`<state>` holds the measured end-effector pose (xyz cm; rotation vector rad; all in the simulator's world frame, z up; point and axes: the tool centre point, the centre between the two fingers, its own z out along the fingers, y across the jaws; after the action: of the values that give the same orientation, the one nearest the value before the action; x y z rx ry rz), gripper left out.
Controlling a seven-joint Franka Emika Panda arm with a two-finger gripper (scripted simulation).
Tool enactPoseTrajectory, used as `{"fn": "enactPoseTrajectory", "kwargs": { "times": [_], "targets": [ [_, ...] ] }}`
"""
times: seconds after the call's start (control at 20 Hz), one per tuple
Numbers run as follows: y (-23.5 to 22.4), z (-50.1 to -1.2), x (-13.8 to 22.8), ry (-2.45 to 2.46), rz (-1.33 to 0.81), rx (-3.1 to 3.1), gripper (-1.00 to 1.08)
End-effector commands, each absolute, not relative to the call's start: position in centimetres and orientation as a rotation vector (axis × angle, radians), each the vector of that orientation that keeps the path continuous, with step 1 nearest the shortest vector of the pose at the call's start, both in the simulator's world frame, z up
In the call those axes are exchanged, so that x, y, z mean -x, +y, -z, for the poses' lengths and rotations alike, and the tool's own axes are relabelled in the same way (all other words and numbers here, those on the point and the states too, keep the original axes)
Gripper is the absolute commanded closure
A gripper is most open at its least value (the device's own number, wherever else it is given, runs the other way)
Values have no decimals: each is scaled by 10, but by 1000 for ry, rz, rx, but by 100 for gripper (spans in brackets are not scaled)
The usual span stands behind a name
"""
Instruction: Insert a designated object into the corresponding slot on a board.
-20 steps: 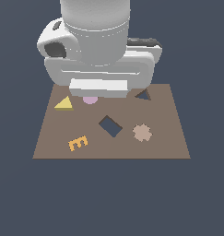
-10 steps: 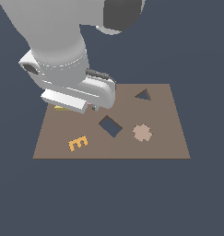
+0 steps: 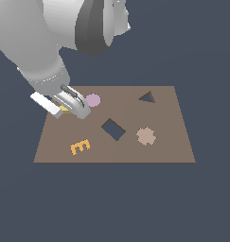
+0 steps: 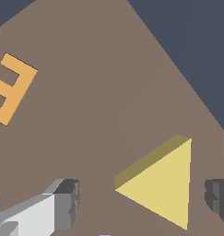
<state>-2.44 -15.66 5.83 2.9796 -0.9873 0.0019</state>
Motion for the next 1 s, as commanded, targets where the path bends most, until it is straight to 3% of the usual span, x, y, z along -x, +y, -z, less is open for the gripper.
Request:
{"fn": "enactPoseTrajectory", "kwargs": {
  "times": [0.0, 0.75, 0.8, 0.95],
  "targets": [
    [-163, -52, 29, -1042, -1, -2962, -92],
    [-164, -30, 31, -1057, 0, -2958, -92],
    [-164, -30, 31, -1057, 0, -2958, 108],
    [-164, -30, 31, -1057, 0, -2958, 108]
  ]
}}
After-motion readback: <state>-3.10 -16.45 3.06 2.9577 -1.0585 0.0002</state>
